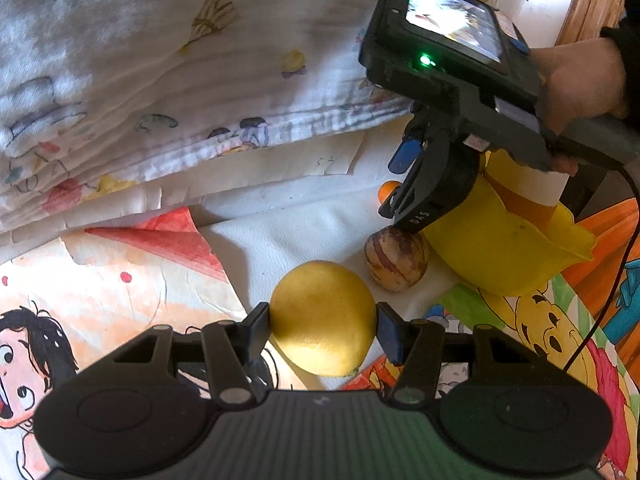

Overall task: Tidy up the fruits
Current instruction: 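Hold the lemon in the left tool while the right tool holds the orange fruit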

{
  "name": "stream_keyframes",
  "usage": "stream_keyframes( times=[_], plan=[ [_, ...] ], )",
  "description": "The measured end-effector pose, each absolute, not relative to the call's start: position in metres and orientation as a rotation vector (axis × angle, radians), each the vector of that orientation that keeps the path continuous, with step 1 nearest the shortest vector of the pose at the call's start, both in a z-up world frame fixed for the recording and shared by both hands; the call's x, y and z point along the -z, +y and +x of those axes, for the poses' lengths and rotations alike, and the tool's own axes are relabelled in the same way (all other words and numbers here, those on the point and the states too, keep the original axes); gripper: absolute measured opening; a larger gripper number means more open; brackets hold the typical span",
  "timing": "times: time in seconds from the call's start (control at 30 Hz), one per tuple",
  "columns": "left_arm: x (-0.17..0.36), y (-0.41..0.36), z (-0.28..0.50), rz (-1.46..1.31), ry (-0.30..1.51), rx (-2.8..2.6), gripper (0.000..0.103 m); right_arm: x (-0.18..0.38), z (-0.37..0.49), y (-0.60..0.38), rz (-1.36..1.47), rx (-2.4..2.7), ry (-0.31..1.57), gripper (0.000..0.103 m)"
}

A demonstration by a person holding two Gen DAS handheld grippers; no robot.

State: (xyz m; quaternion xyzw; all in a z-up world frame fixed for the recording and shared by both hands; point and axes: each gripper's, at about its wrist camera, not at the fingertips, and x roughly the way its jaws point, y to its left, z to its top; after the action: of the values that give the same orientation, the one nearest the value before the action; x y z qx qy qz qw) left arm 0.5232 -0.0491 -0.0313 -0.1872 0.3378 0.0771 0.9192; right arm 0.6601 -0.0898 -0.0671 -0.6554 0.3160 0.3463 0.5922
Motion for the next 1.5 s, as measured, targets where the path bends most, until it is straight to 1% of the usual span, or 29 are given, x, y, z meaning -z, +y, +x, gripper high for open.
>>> stream_keyframes(
  times=[0.1, 0.27, 0.3, 0.33, 0.37, 0.4, 0.43, 0.5, 0.57, 0.63, 0.67, 0.7, 0.73, 0.77, 0.83, 1.1, 1.13, 1.17, 1.23, 1.37, 1.5],
  plan=[
    [0.031, -0.048, 0.523, -0.394, 0.694, -0.157, 0.06, 0.068, 0.661, -0.088, -1.546, -0.798, 0.739, 0.045],
    [0.032, -0.046, 0.523, -0.397, 0.696, -0.155, 0.06, 0.066, 0.659, -0.086, -1.585, -0.751, 0.669, 0.027],
    [0.031, -0.046, 0.522, -0.397, 0.696, -0.154, 0.06, 0.066, 0.658, -0.086, -1.584, -0.752, 0.657, 0.025],
    [0.031, -0.046, 0.522, -0.396, 0.697, -0.154, 0.06, 0.065, 0.658, -0.086, -1.57, -0.772, 0.673, 0.006],
    [0.031, -0.046, 0.521, -0.394, 0.697, -0.154, 0.06, 0.063, 0.656, -0.086, -1.543, -0.792, 0.7, 0.004],
    [0.031, -0.047, 0.521, -0.391, 0.697, -0.154, 0.06, 0.062, 0.653, -0.087, -1.536, -0.814, 0.713, 0.004],
    [0.031, -0.047, 0.521, -0.388, 0.697, -0.155, 0.06, 0.06, 0.649, -0.089, -1.536, -0.848, 0.731, 0.005],
    [0.031, -0.048, 0.52, -0.384, 0.697, -0.157, 0.06, 0.053, 0.646, -0.089, -1.497, -0.873, 0.743, 0.01],
    [0.031, -0.05, 0.52, -0.381, 0.698, -0.159, 0.06, 0.047, 0.647, -0.089, -1.467, -0.862, 0.721, 0.027],
    [0.03, -0.05, 0.52, -0.382, 0.7, -0.162, 0.06, 0.049, 0.653, -0.09, -1.473, -0.844, 0.713, 0.032],
    [0.03, -0.051, 0.52, -0.38, 0.702, -0.163, 0.06, 0.051, 0.654, -0.089, -1.489, -0.832, 0.693, 0.04],
    [0.03, -0.051, 0.52, -0.377, 0.703, -0.163, 0.06, 0.055, 0.658, -0.089, -1.501, -0.809, 0.682, 0.045],
    [0.03, -0.051, 0.52, -0.375, 0.704, -0.163, 0.06, 0.061, 0.664, -0.09, -1.505, -0.798, 0.684, 0.055],
    [0.03, -0.052, 0.52, -0.374, 0.704, -0.164, 0.06, 0.06, 0.668, -0.088, -1.5, -0.799, 0.703, 0.06],
    [0.03, -0.052, 0.52, -0.367, 0.701, -0.162, 0.06, 0.058, 0.673, -0.086, -1.479, -0.81, 0.773, 0.064],
    [0.03, -0.055, 0.519, -0.316, 0.702, -0.142, 0.061, 0.049, 0.673, -0.088, -1.591, -0.948, 0.8, 0.065],
    [0.029, -0.056, 0.521, -0.308, 0.706, -0.141, 0.061, 0.05, 0.673, -0.086, -1.607, -0.948, 0.803, 0.063],
    [0.029, -0.056, 0.522, -0.301, 0.712, -0.14, 0.061, 0.052, 0.674, -0.085, -1.617, -0.945, 0.806, 0.058],
    [0.027, -0.057, 0.525, -0.287, 0.719, -0.136, 0.061, 0.056, 0.679, -0.085, -1.624, -0.939, 0.808, 0.053],
    [0.028, -0.057, 0.53, -0.254, 0.721, -0.133, 0.064, 0.051, 0.692, -0.082, -1.6, -0.953, 0.829, 0.051],
    [0.031, -0.057, 0.537, -0.244, 0.742, -0.125, 0.065, 0.056, 0.704, -0.078, -1.63, -0.969, 0.867, 0.051]
  ],
)
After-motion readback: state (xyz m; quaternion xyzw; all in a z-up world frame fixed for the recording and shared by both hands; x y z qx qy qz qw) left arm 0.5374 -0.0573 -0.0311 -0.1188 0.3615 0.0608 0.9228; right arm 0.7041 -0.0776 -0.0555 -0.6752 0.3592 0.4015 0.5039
